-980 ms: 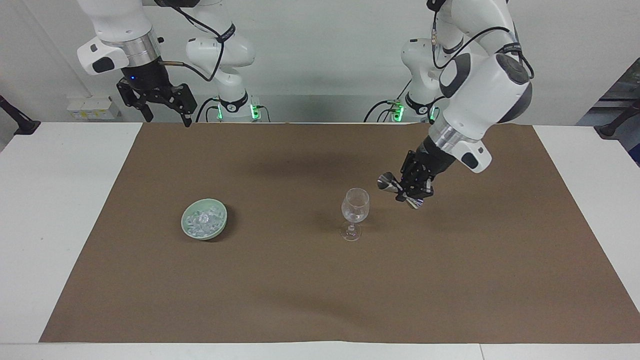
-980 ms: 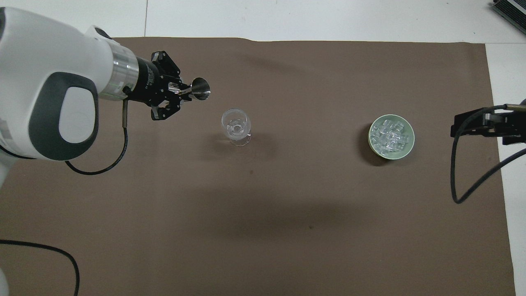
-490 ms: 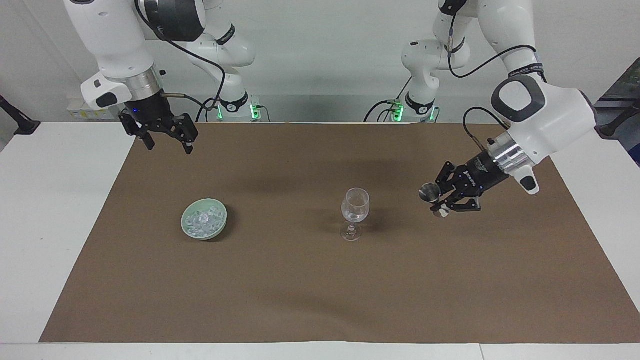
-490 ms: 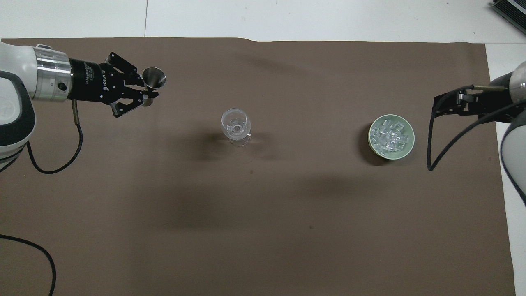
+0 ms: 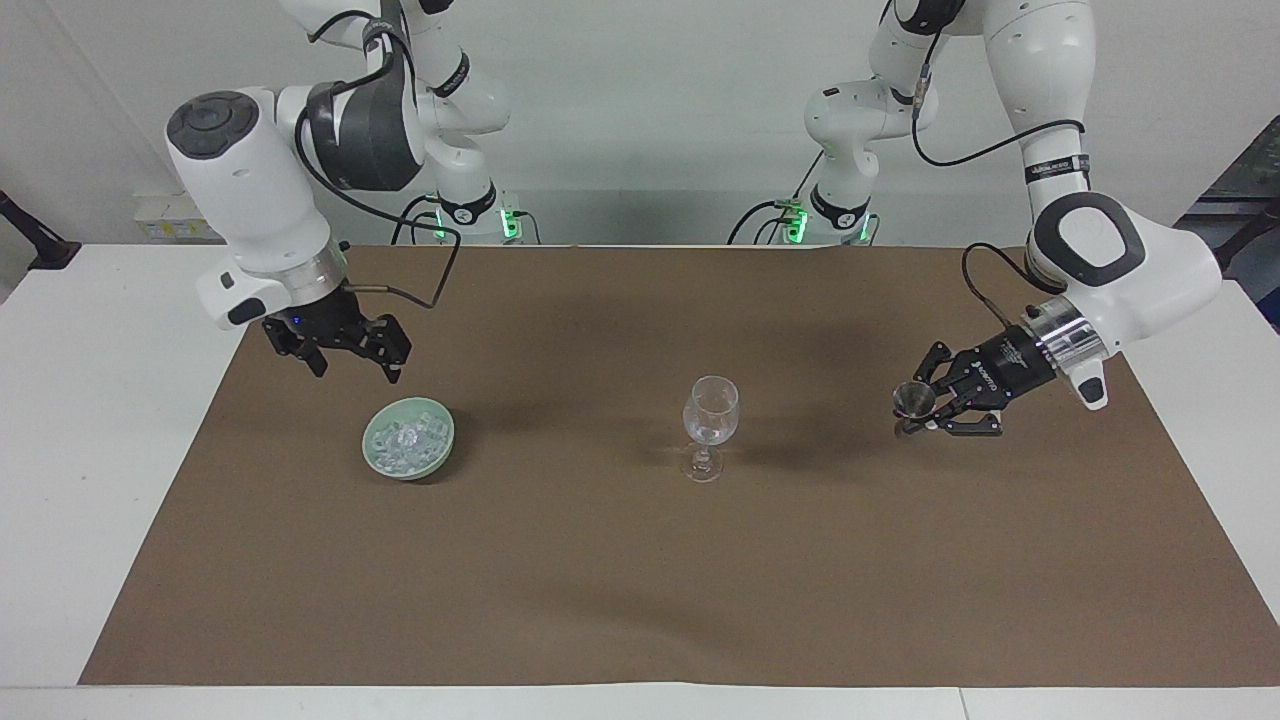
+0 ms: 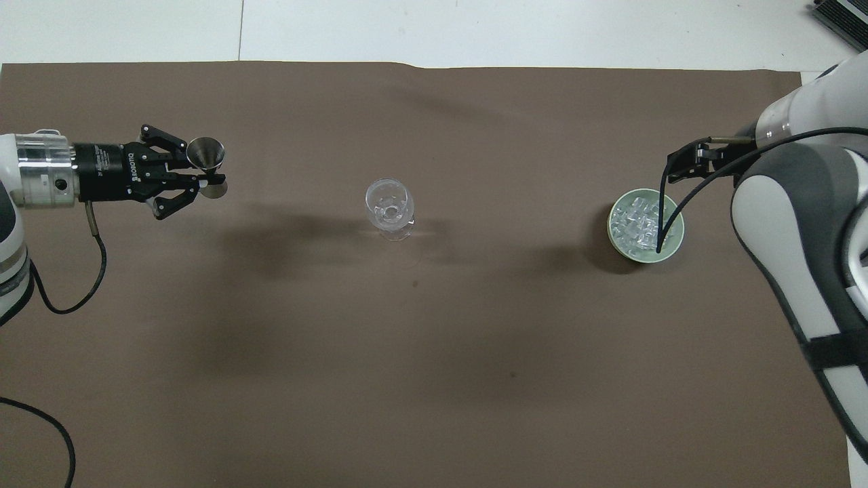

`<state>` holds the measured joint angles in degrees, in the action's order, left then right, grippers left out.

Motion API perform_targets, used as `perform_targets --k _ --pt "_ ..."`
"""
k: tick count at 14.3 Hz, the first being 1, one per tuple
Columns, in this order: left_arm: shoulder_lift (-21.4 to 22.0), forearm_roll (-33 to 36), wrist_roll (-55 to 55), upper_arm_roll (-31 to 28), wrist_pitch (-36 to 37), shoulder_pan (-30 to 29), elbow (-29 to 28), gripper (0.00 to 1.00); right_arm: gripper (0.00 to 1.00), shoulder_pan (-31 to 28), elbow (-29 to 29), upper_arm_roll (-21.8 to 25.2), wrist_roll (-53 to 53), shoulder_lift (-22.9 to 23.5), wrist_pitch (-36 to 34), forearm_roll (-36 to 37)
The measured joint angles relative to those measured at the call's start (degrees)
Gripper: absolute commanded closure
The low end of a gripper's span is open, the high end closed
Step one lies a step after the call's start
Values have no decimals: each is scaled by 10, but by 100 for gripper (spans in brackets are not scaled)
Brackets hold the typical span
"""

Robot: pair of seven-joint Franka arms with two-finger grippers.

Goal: Pour wine and add ice with both arms
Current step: 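Hold the cup with the left gripper while the right gripper reaches the ice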

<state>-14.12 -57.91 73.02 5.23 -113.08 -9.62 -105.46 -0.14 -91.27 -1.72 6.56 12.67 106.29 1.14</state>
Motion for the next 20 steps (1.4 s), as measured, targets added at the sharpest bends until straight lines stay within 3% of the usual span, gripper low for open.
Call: perform_targets --k 7,10,20 --pt "-2 -75 -105 0 14 -67 -73 100 0 0 -66 0 -25 5 67 0" --pt "-22 -108 -168 -1 38 -98 -92 100 0 0 -102 0 -35 6 105 0" --pt "-62 -177 -233 0 40 -111 -111 100 0 0 -166 0 -62 19 182 1"
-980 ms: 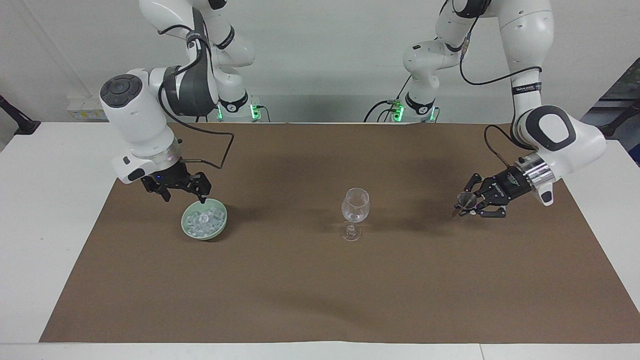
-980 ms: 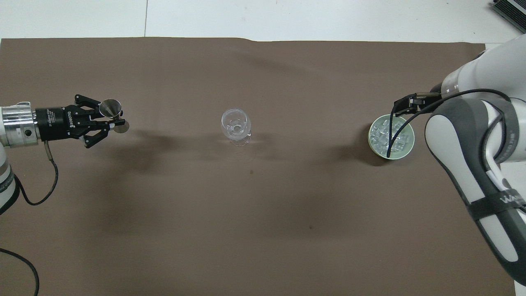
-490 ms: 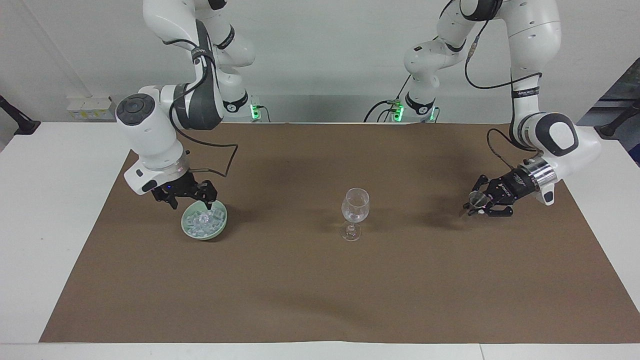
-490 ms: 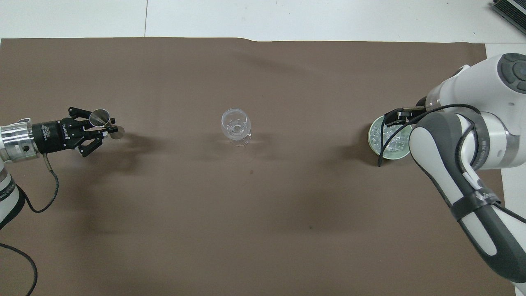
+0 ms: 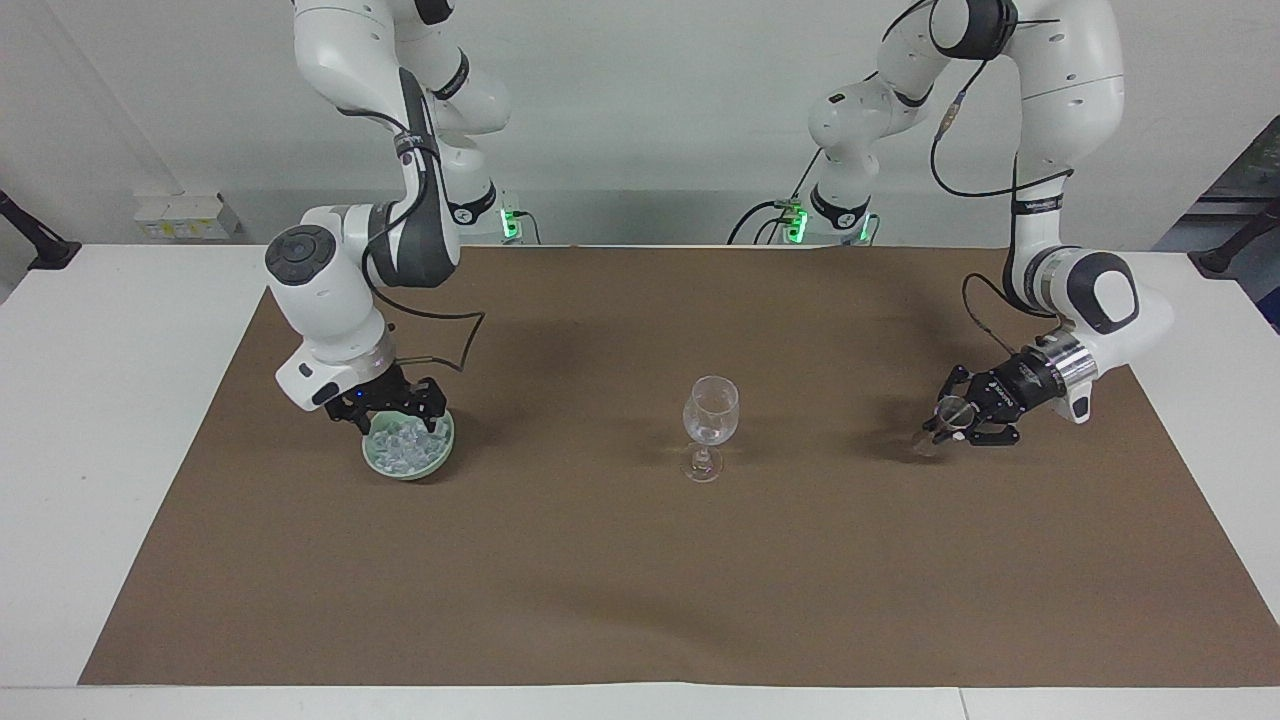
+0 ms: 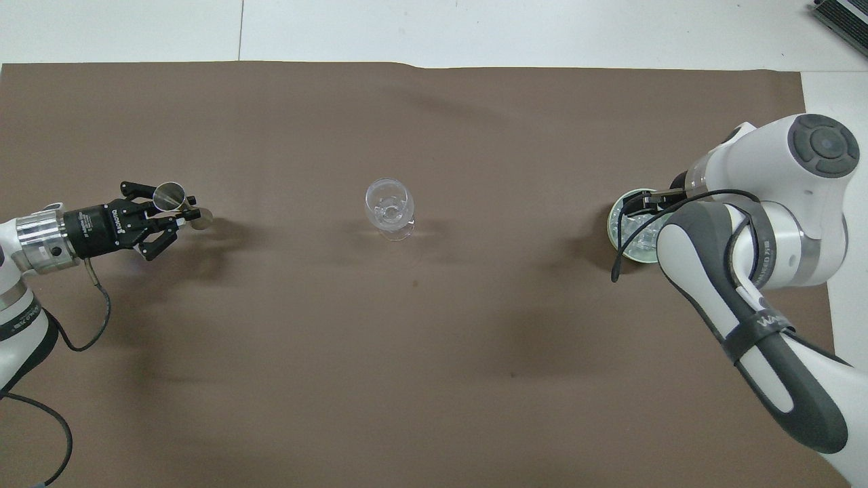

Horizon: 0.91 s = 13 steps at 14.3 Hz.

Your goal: Pour wine and add ice with both arms

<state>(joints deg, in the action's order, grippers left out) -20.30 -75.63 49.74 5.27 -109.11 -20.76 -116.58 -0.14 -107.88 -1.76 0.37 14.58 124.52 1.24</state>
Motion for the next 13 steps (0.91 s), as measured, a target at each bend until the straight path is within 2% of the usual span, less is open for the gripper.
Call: perform_targets --k 13 --pt "-3 -2 -15 1 -18 0 -23 100 0 0 -34 0 0 8 34 11"
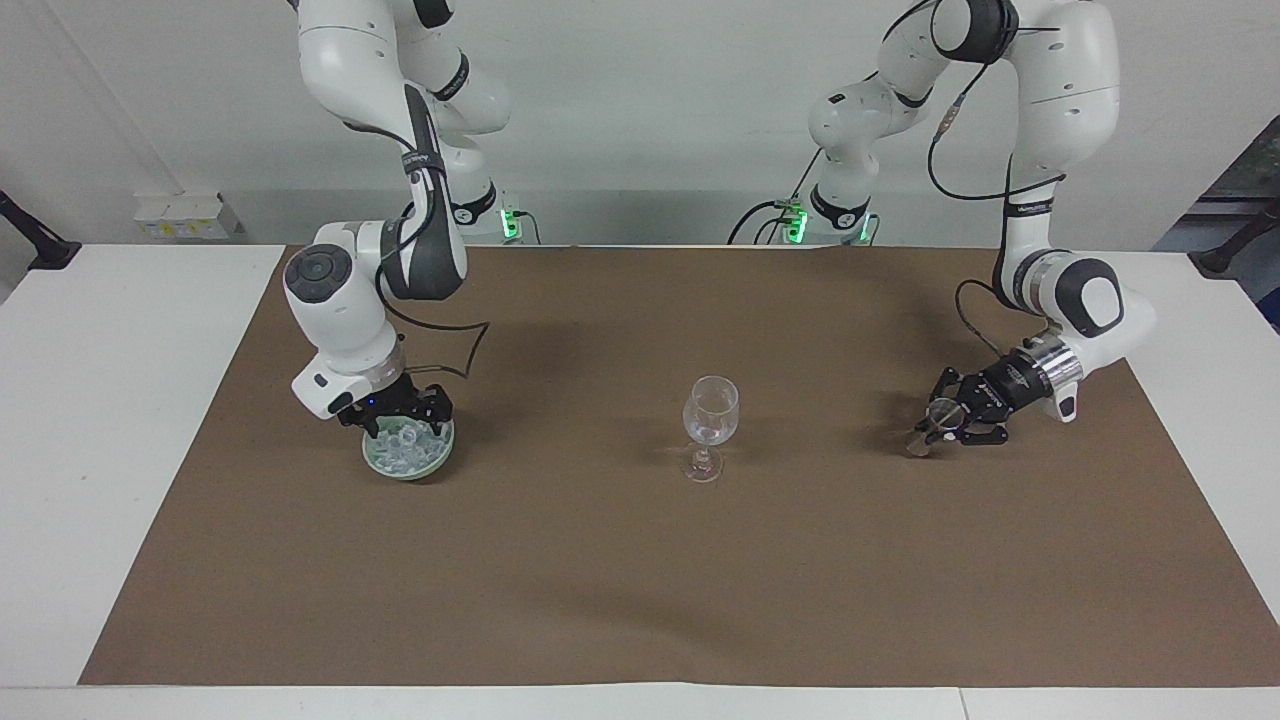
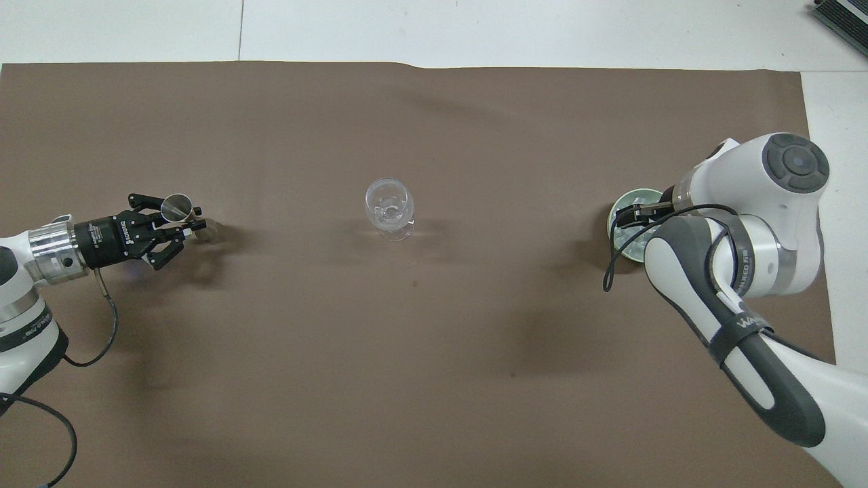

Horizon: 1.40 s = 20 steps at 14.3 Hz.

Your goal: Pour wine and add ice with both arms

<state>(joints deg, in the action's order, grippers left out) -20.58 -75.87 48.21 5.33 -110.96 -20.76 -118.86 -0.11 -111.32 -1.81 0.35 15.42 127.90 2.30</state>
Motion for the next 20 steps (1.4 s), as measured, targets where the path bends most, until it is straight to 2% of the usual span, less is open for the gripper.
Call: perform_targets --k 2,5,8,10,11,12,14,16,17,20 --pt "0 0 -1 1 -7 0 -4 100 16 0 -6 0 0 0 9 0" --pt "0 0 -7 1 -11 0 -6 100 48 0 -9 0 0 0 12 0" --pt "0 0 -28 1 -13 0 -11 100 66 0 -9 0 0 0 12 0" --pt "0 0 -33 1 -14 0 -12 100 88 0 -10 0 0 0 12 0" --pt "0 0 -34 1 -14 0 -13 100 97 0 -10 0 0 0 13 0" --pt "0 0 -35 1 -14 0 -13 99 100 0 -10 0 0 0 13 0" --pt "0 0 -36 1 -15 0 -13 73 100 0 -10 0 0 0 13 0" --pt "0 0 -37 1 -15 0 -13 58 100 0 -9 0 0 0 13 0" --pt "0 0 -38 1 -15 0 -13 55 100 0 -9 0 0 0 13 0" --pt "0 -1 -41 1 -15 0 -13 39 100 0 -1 0 0 -1 13 0"
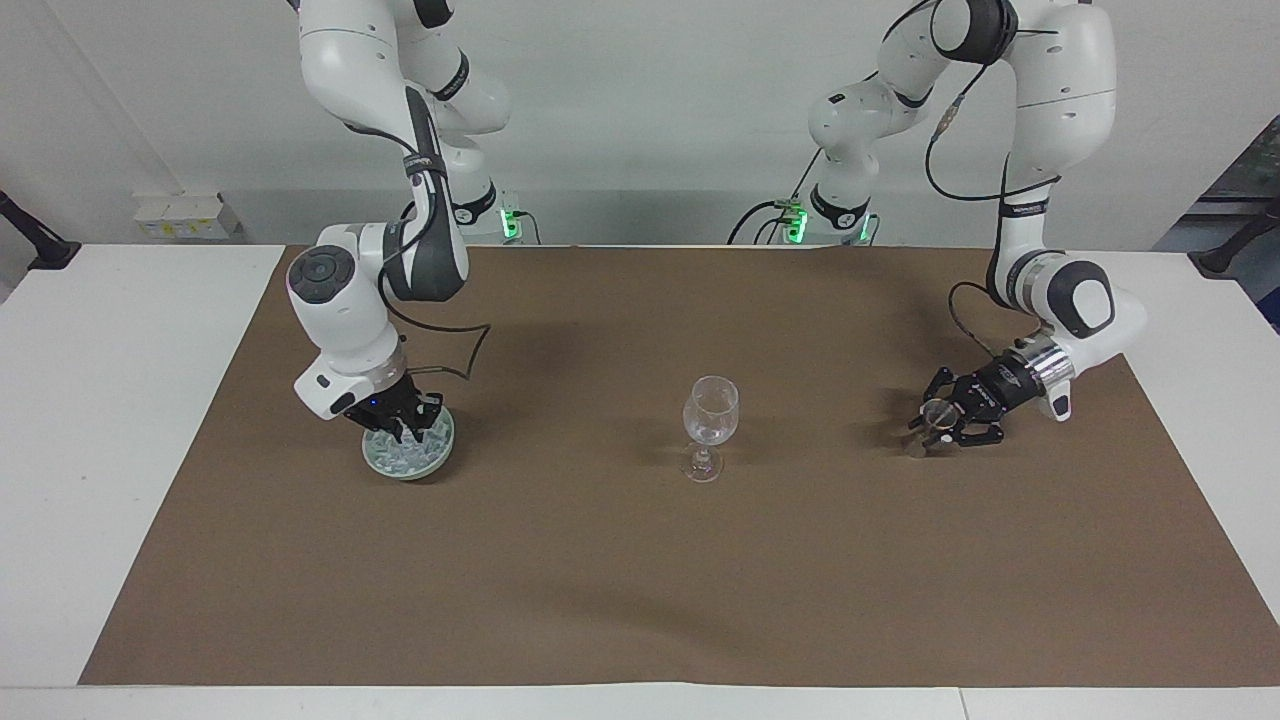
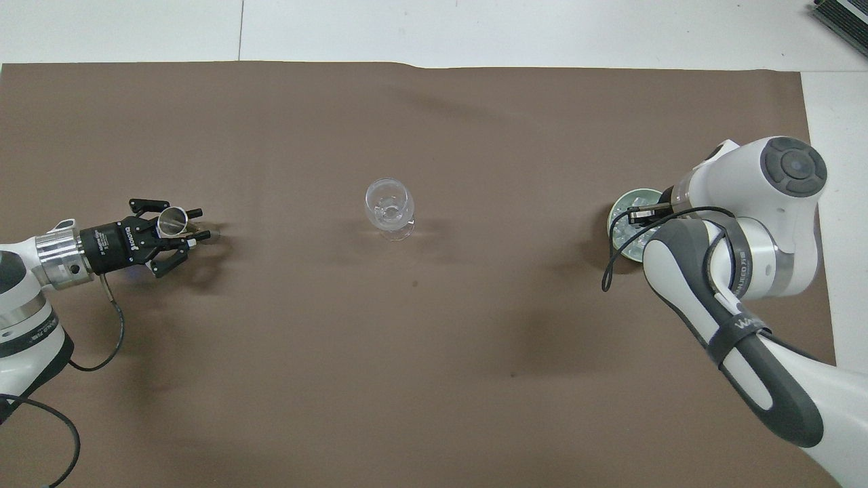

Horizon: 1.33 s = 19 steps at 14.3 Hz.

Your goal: Pour wine and add ice with both arms

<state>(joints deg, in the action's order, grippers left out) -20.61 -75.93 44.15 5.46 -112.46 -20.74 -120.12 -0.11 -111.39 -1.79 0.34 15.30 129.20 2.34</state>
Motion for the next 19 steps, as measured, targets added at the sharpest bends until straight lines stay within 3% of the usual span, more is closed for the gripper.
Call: perform_targets --k 2,6,13,19 --pt "0 0 -1 0 0 0 0 22 100 0 7 0 1 -5 0 0" --pt "0 0 -2 0 0 0 0 0 100 0 26 0 2 -29 -33 0" --pt "12 9 -2 0 7 0 4 0 100 0 41 -1 3 -82 -80 -1" --pt "53 111 21 1 7 0 24 0 100 1 45 -3 3 -134 -137 -1"
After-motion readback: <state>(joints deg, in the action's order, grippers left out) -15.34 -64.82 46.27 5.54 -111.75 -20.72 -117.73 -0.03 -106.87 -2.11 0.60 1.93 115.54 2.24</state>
